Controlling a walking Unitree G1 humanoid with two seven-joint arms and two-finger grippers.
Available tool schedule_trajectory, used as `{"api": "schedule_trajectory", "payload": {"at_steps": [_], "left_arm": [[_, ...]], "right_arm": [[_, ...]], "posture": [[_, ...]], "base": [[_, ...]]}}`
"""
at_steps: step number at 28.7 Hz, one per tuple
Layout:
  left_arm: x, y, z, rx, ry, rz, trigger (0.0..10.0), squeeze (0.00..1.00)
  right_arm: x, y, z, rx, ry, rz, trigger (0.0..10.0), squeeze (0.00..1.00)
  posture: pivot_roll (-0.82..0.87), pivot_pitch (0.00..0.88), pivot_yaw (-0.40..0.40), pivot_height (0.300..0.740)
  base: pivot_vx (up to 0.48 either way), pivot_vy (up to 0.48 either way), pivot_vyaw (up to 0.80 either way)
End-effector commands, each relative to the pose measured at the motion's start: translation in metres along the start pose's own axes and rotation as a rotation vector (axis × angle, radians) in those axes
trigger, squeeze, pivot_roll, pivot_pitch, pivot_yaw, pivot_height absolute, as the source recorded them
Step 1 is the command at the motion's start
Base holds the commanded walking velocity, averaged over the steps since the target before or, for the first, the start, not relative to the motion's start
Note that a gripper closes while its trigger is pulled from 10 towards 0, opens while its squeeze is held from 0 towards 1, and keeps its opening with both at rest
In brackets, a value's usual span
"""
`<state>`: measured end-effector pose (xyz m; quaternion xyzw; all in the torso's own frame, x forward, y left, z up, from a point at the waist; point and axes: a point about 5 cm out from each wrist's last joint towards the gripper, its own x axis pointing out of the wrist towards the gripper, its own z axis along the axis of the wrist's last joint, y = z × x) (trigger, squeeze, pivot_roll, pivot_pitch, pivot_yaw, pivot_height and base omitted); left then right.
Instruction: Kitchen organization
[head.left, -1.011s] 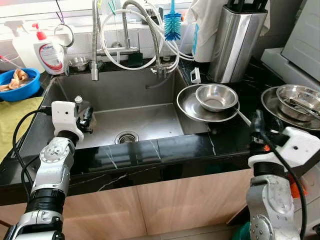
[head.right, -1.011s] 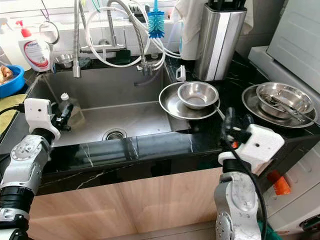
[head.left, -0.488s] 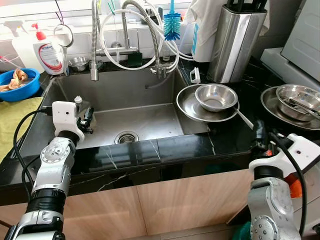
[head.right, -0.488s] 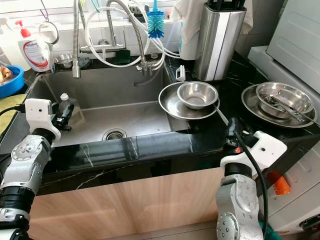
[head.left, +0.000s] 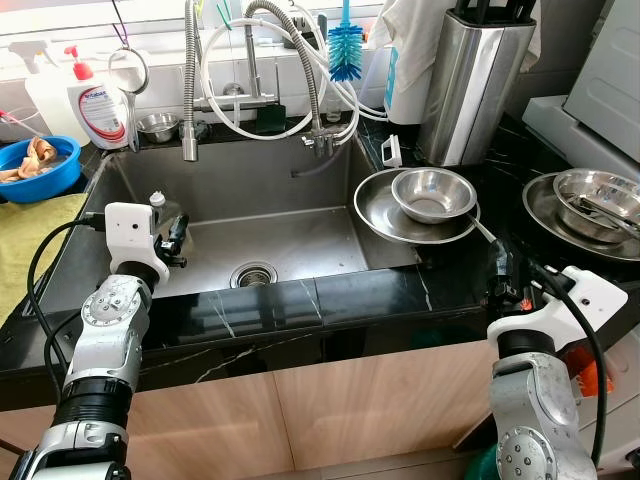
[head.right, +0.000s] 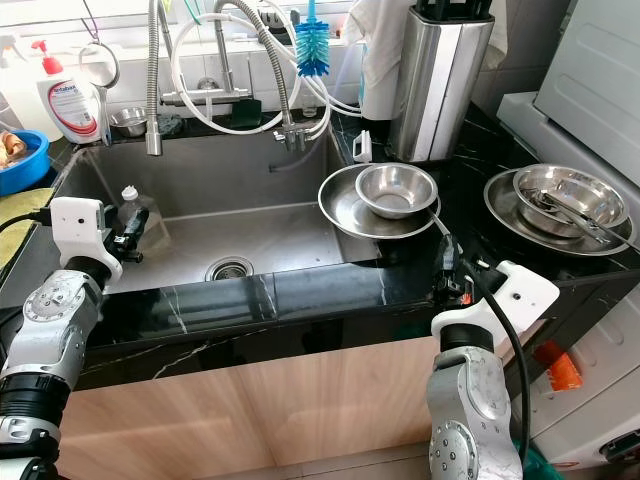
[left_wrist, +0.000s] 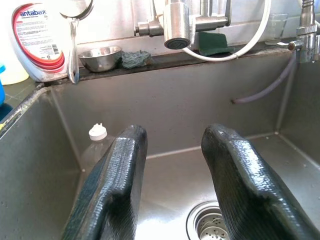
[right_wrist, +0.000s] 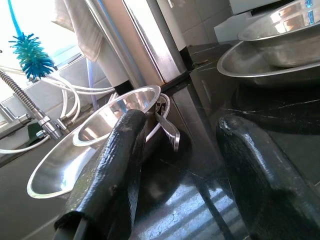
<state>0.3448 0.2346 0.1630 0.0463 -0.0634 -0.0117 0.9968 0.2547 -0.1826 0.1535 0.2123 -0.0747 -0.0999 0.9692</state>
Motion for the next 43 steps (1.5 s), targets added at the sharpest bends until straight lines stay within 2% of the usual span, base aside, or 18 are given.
{"api": "schedule_trajectory", "payload": {"at_steps": [1,4,5,6,12,13,14,15,17,21,23,24,27,28,31,32,33,43], "left_arm": [[-0.001,0.0,0.003,-0.005,-0.013,-0.001,10.0,0.0],[-0.002,0.001,0.002,0.0,-0.008,0.001,10.0,0.0],[-0.002,0.001,0.001,0.001,-0.007,0.002,10.0,0.0],[-0.002,0.001,0.001,0.001,-0.006,0.003,10.0,0.0],[-0.002,0.001,0.001,0.001,-0.006,0.003,10.0,0.0],[-0.002,0.001,0.001,0.002,-0.007,0.003,10.0,0.0],[-0.001,0.001,0.002,0.002,-0.009,0.001,10.0,0.0],[-0.001,0.0,0.002,0.002,-0.01,-0.001,10.0,0.0],[-0.001,0.0,0.002,0.001,-0.01,-0.003,10.0,0.0],[-0.001,-0.001,0.002,-0.001,-0.01,-0.005,10.0,0.0],[-0.001,-0.001,0.002,-0.002,-0.011,-0.003,10.0,0.0],[-0.001,-0.001,0.002,-0.002,-0.012,-0.002,10.0,0.0],[-0.001,0.0,0.002,-0.001,-0.013,0.0,10.0,0.0],[-0.001,0.0,0.003,-0.001,-0.014,0.002,10.0,0.0],[-0.001,0.0,0.003,-0.001,-0.014,0.003,10.0,0.0],[-0.001,0.0,0.003,-0.001,-0.014,0.003,10.0,0.0],[-0.001,0.0,0.003,-0.002,-0.014,0.003,10.0,0.0],[-0.001,-0.003,0.002,-0.006,-0.011,-0.001,10.0,0.0]], "right_arm": [[0.003,0.002,-0.001,0.017,0.01,-0.005,10.0,0.0],[0.003,0.002,-0.002,0.013,0.011,-0.003,10.0,0.0],[0.004,0.002,-0.002,0.014,0.011,-0.004,8.9,0.0],[0.004,0.002,-0.002,0.016,0.012,-0.005,4.8,0.0],[0.004,0.002,-0.002,0.016,0.012,-0.005,4.8,0.0],[0.004,0.002,-0.003,0.022,0.014,-0.006,2.7,0.0],[0.006,0.001,-0.004,0.022,0.023,-0.014,7.9,0.0],[0.007,0.0,-0.005,0.019,0.029,-0.02,9.1,0.0],[0.007,-0.001,-0.006,0.018,0.037,-0.025,10.0,0.0],[0.007,-0.003,-0.014,0.046,0.076,-0.045,10.0,0.0],[0.008,-0.004,-0.014,0.044,0.071,-0.046,8.5,0.0],[0.008,-0.003,-0.013,0.044,0.068,-0.045,5.0,0.0],[0.009,-0.003,-0.011,0.048,0.054,-0.044,3.5,0.0],[0.009,-0.002,-0.011,0.044,0.056,-0.041,0.8,0.0],[0.01,-0.002,-0.011,0.044,0.055,-0.038,1.6,0.0],[0.01,-0.002,-0.011,0.045,0.054,-0.034,3.5,0.0],[0.01,-0.001,-0.01,0.037,0.051,-0.026,10.0,0.0],[0.013,0.0,-0.005,0.028,0.031,-0.02,10.0,0.0]], "posture": [[-0.05,0.0,0.029,0.74],[-0.05,0.0,0.029,0.74],[-0.05,0.0,0.029,0.74],[-0.05,0.0,0.029,0.74],[-0.05,0.0,0.029,0.74],[-0.05,0.0,0.028,0.74],[-0.05,0.0,0.028,0.74],[-0.05,0.0,0.029,0.74],[-0.05,0.0,0.028,0.74],[-0.05,0.0,0.028,0.74],[-0.05,0.0,0.028,0.74],[-0.05,0.0,0.028,0.74],[-0.05,0.0,0.028,0.74],[-0.05,0.0,0.028,0.74],[-0.05,0.0,0.028,0.74],[-0.05,0.0,0.028,0.74],[-0.05,0.0,0.029,0.74],[-0.05,0.0,0.027,0.74]], "base": [[0.0,0.0,0.0],[0.0,0.0,0.0],[0.0,0.0,0.0],[0.0,0.0,0.0],[0.0,0.0,0.0],[0.0,0.0,0.0],[0.0,0.0,0.0],[0.0,0.0,0.0],[0.0,0.0,0.0],[0.0,0.0,0.0],[0.0,0.0,0.0],[0.0,0.0,0.0],[0.0,0.0,0.0],[0.0,0.0,0.0],[0.0,0.0,0.0],[0.0,0.0,0.0],[0.0,0.0,0.0],[0.0,0.0,0.0]]}}
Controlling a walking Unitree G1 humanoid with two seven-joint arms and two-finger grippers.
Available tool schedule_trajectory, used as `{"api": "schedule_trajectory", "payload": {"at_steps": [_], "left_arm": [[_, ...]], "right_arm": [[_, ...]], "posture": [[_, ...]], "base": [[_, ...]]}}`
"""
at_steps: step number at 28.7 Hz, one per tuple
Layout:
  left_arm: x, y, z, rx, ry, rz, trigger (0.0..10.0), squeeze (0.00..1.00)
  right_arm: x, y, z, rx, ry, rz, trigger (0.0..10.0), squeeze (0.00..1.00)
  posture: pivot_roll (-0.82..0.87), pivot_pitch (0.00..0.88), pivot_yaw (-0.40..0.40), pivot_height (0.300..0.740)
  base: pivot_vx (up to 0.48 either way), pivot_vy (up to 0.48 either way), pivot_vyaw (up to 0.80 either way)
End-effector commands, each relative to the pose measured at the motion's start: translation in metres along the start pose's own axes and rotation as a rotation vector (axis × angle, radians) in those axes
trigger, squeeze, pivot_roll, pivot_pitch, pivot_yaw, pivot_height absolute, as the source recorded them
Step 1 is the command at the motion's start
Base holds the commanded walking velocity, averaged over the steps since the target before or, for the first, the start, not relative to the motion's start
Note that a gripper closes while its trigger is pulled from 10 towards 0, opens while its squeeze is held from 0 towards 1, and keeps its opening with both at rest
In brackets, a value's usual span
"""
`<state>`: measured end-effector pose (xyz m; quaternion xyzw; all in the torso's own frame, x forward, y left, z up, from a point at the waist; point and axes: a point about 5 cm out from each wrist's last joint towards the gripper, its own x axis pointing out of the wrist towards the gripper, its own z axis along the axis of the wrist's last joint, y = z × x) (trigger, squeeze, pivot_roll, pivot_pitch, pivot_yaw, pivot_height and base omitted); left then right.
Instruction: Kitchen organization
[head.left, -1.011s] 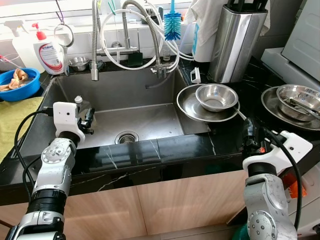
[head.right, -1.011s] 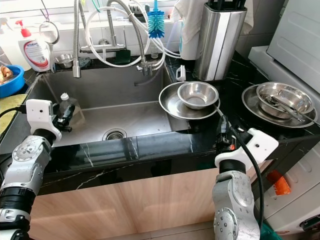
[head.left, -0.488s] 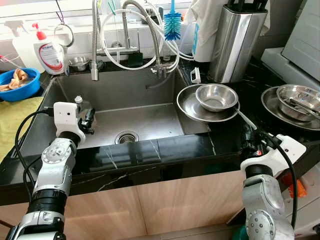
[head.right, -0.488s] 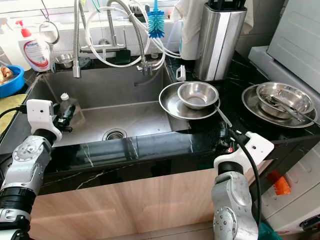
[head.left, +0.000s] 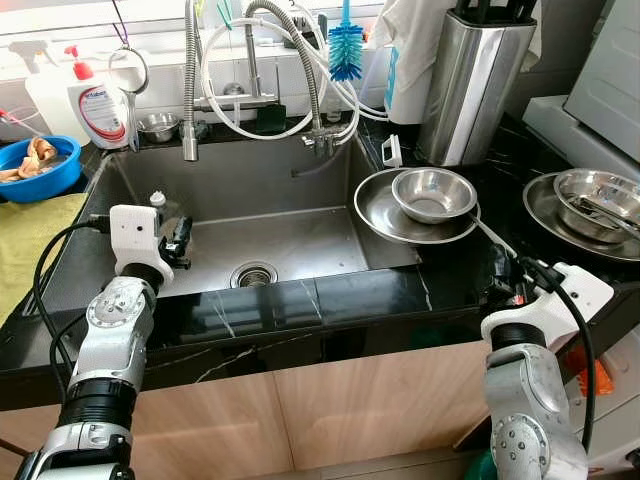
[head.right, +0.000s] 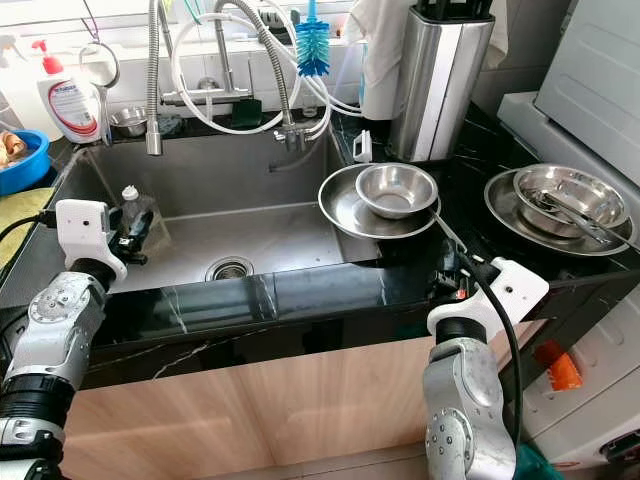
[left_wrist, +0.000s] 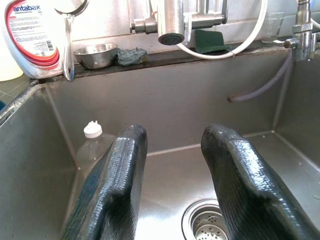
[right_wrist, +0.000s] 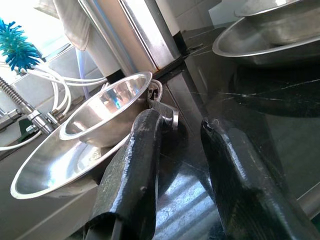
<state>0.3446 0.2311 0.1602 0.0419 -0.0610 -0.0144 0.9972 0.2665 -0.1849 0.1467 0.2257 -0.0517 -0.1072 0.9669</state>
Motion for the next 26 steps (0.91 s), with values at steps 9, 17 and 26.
{"api": "schedule_trajectory", "payload": {"at_steps": [9,17,26], "left_arm": [[-0.001,-0.0001,0.0033,0.005,-0.014,-0.001,10.0,0.0],[-0.0005,-0.0012,0.0032,0.003,-0.015,-0.007,10.0,0.0],[0.0002,-0.0032,0.0026,0.002,-0.013,-0.012,10.0,0.0]], "right_arm": [[0.0043,0.0034,0.0055,-0.001,-0.03,0.011,9.6,0.0],[0.004,0.0036,0.005,0.0,-0.032,0.009,0.0,0.0],[0.0056,0.0051,0.0063,-0.007,-0.044,0.017,0.0,0.0]], "posture": [[-0.05,0.0,0.027,0.74],[-0.05,0.0,0.029,0.74],[-0.05,0.0,0.03,0.74]], "base": [[0.0,0.0,0.0],[0.0,0.0,0.0],[0.0,0.0,0.0]]}}
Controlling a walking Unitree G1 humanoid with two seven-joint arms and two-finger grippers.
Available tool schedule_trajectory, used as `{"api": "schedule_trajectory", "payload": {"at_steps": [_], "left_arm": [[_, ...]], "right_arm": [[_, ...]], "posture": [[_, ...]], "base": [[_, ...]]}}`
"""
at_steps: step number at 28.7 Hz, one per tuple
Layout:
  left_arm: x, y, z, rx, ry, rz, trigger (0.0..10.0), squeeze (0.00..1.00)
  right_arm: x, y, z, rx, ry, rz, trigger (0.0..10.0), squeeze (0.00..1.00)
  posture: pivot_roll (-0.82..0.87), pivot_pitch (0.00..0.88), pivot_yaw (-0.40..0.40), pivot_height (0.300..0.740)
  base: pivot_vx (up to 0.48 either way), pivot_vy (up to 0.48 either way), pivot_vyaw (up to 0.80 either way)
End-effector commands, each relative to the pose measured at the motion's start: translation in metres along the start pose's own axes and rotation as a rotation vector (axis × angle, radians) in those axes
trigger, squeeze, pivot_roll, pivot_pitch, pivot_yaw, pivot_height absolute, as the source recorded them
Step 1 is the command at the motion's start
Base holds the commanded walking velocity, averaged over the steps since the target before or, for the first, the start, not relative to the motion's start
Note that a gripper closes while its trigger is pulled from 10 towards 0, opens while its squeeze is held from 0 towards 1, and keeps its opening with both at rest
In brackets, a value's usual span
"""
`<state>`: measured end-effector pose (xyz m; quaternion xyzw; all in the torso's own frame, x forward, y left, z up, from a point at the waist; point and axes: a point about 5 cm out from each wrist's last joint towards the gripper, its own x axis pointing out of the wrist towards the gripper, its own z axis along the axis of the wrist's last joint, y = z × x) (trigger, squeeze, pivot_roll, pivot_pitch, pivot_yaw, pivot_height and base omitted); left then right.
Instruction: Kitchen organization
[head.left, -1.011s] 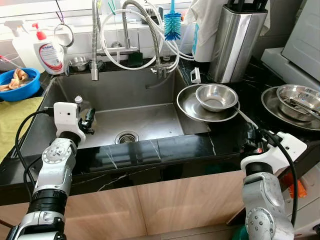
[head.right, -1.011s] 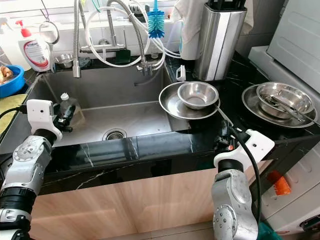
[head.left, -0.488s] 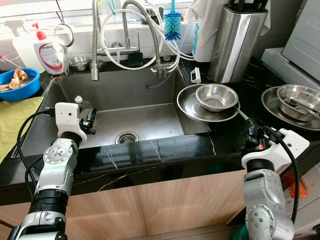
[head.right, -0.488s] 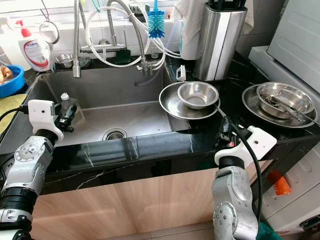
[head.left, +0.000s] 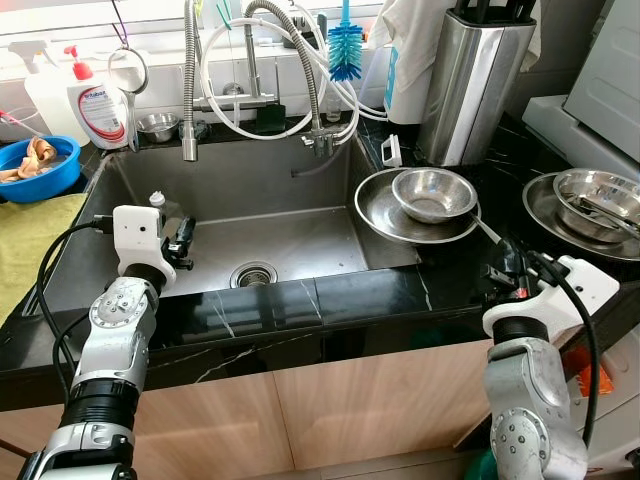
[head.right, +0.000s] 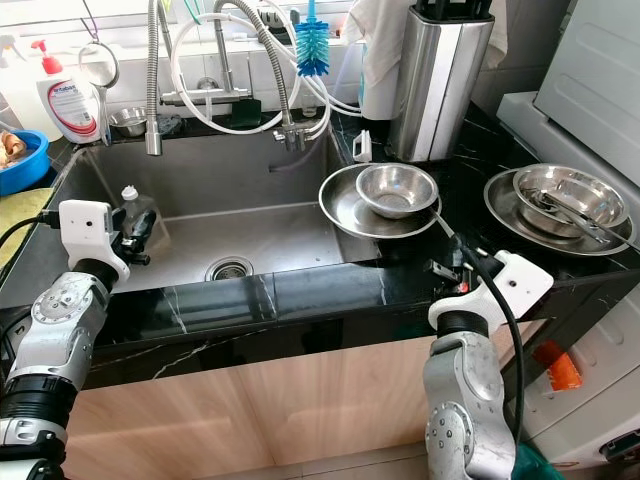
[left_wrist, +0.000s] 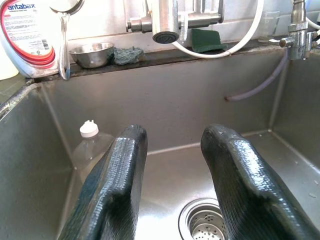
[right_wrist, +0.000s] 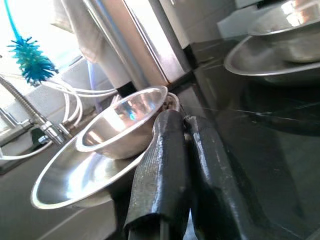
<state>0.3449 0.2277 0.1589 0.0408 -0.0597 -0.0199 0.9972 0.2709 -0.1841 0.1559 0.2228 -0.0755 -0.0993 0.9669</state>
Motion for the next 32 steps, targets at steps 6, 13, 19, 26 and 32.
{"api": "schedule_trajectory", "payload": {"at_steps": [6,13,19,26,32], "left_arm": [[0.0,0.001,0.004,0.006,-0.017,0.005,10.0,0.0],[0.0,0.001,0.004,0.006,-0.018,0.008,10.0,0.0],[0.0,0.0,0.005,0.004,-0.021,0.005,10.0,0.0],[0.001,0.0,0.005,0.001,-0.021,0.003,10.0,0.0],[0.0,-0.001,0.005,-0.003,-0.024,0.004,10.0,0.0]], "right_arm": [[0.001,0.006,0.003,-0.057,-0.028,0.033,0.0,0.0],[0.002,0.009,0.008,-0.053,-0.061,0.048,0.0,0.0],[0.003,0.005,0.019,-0.071,-0.131,0.009,0.0,0.0],[0.005,0.004,0.025,-0.077,-0.166,0.001,0.0,0.0],[0.006,0.01,0.029,-0.104,-0.192,0.028,0.0,0.0]], "posture": [[-0.05,0.0,0.029,0.74],[-0.05,0.0,0.027,0.74],[-0.05,0.0,0.028,0.74],[-0.05,0.0,0.029,0.74],[-0.05,0.0,0.028,0.74]], "base": [[0.0,0.0,0.0],[0.0,0.0,0.0],[0.0,0.0,0.0],[0.0,0.0,0.0],[0.0,0.0,0.0]]}}
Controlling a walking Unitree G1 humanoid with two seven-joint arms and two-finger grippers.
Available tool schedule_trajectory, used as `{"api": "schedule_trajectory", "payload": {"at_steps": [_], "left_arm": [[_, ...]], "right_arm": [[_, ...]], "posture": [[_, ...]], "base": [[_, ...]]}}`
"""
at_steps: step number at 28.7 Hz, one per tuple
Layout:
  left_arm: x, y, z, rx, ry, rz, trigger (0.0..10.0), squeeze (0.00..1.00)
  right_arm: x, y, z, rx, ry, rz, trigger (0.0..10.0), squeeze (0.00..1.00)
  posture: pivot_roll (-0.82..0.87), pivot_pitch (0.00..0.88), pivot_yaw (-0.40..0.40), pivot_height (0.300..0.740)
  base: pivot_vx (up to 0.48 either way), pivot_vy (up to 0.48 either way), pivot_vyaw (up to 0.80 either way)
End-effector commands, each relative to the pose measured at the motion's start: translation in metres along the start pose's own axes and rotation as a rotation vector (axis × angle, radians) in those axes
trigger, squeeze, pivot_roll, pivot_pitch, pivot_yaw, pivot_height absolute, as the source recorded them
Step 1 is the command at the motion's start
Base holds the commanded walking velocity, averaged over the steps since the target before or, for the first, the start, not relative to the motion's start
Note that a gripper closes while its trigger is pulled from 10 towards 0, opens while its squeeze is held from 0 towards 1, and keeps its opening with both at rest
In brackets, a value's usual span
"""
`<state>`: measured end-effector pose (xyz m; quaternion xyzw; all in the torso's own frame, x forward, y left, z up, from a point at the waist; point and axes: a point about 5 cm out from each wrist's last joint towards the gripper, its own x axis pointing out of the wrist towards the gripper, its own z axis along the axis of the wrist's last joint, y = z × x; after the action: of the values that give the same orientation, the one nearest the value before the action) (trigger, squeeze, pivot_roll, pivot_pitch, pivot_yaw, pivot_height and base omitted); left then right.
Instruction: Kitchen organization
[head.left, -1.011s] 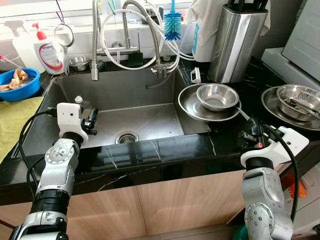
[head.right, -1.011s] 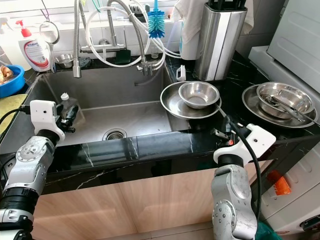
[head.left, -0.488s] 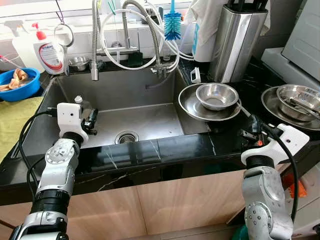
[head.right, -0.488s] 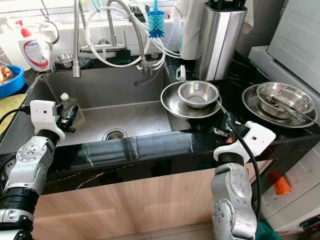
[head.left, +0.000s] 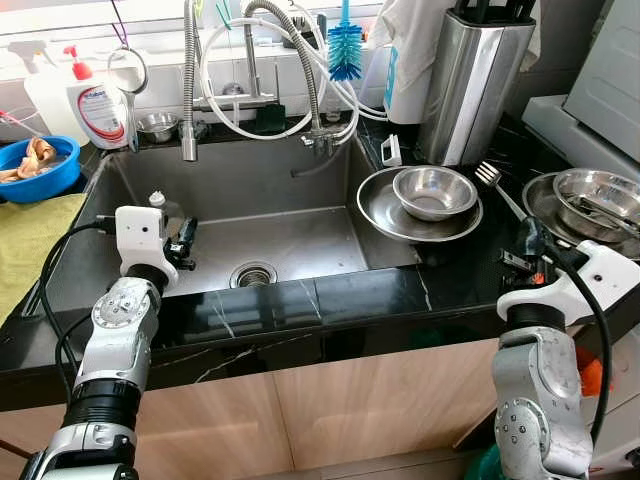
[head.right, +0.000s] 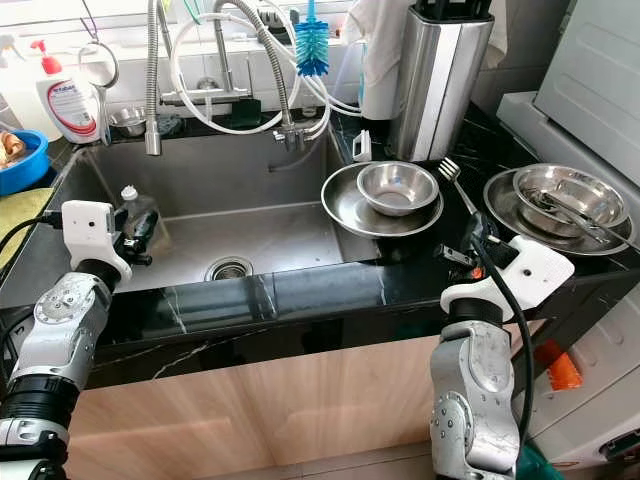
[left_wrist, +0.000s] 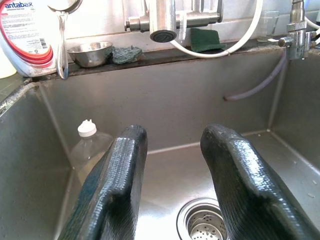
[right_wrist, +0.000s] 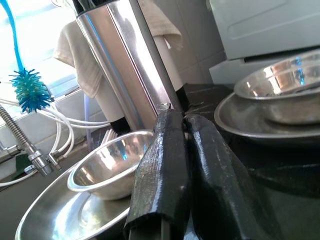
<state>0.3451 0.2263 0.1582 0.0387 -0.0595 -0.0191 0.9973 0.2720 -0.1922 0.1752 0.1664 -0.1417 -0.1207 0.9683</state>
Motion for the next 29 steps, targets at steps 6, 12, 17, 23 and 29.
{"api": "schedule_trajectory", "payload": {"at_steps": [6,12,17,23,29], "left_arm": [[0.001,-0.001,0.008,-0.01,-0.035,0.002,10.0,0.0],[0.003,-0.005,0.012,-0.047,-0.056,-0.007,10.0,0.0],[0.003,-0.006,0.015,-0.089,-0.068,-0.024,10.0,0.0],[0.001,-0.008,0.019,-0.089,-0.079,-0.052,10.0,0.0],[-0.001,-0.007,0.018,-0.094,-0.077,-0.063,10.0,0.0]], "right_arm": [[0.002,0.04,0.021,0.055,-0.064,0.239,4.5,0.0],[-0.006,0.069,0.026,0.275,-0.007,0.449,10.0,0.0],[-0.015,0.076,0.02,0.394,0.075,0.533,10.0,0.0],[-0.027,0.078,0.021,0.536,0.157,0.65,10.0,0.0],[-0.039,0.054,0.021,0.513,0.26,0.721,10.0,0.0]], "posture": [[-0.05,0.0,0.028,0.74],[-0.05,0.0,0.026,0.74],[-0.05,0.0,0.024,0.74],[-0.05,0.0,0.023,0.74],[-0.06,0.0,0.021,0.74]], "base": [[0.0,0.0,0.0],[0.0,0.0,0.0],[0.0,0.0,0.0],[0.0,0.0,0.0],[0.0,0.0,0.0]]}}
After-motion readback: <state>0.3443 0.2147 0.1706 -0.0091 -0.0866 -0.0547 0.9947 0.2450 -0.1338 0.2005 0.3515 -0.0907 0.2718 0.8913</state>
